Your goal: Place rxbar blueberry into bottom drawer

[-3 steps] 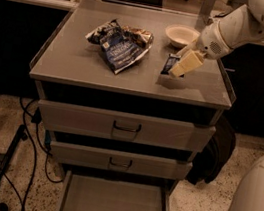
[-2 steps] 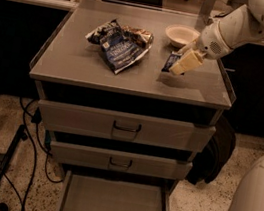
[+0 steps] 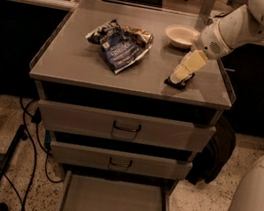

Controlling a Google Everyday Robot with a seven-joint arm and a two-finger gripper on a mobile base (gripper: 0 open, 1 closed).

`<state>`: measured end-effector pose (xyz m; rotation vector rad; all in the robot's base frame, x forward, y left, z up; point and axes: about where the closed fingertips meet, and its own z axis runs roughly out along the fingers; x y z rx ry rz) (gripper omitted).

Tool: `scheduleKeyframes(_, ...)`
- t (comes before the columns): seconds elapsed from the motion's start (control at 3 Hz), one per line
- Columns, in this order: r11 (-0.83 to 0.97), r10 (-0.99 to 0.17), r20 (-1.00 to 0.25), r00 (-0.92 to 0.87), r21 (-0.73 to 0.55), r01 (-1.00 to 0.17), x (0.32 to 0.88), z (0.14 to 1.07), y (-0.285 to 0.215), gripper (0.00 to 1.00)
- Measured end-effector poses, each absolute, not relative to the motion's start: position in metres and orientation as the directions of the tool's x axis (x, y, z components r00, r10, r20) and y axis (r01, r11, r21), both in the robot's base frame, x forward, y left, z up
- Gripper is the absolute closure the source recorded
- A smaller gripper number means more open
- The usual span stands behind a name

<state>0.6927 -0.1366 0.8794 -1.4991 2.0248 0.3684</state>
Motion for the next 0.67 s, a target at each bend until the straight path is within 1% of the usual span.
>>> scheduleKeyframes(0.67,0.345,-0.783,-0.586,-0.207,-0.133,-0.929,0.701,0.8746,-0.1409,0.0)
